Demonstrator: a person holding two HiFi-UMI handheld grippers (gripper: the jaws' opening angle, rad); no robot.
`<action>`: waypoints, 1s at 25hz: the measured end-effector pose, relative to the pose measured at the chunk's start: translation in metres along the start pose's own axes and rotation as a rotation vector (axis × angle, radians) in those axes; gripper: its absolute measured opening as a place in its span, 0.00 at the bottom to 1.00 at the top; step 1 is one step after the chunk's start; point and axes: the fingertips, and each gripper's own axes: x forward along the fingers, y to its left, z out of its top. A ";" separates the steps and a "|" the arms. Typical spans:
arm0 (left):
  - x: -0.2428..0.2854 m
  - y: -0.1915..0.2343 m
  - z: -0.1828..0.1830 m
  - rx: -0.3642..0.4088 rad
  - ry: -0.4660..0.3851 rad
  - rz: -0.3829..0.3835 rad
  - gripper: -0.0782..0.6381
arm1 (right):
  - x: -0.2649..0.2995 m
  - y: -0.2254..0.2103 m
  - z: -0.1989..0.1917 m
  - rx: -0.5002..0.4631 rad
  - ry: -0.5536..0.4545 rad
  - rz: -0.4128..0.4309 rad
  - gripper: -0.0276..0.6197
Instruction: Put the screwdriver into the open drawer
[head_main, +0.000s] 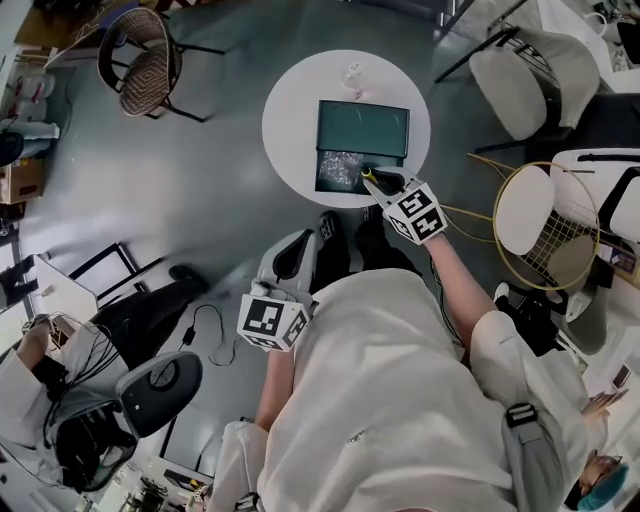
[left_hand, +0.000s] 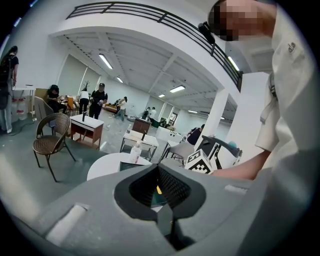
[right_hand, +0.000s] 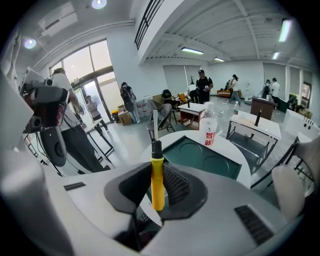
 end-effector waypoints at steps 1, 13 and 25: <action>0.002 -0.001 0.001 -0.002 0.000 0.004 0.13 | 0.005 -0.001 -0.005 -0.010 0.021 0.004 0.17; 0.015 -0.007 0.000 -0.011 -0.004 0.068 0.13 | 0.050 -0.008 -0.052 -0.133 0.232 0.046 0.17; 0.012 -0.005 -0.007 -0.062 -0.013 0.131 0.13 | 0.089 -0.016 -0.082 -0.279 0.373 0.056 0.16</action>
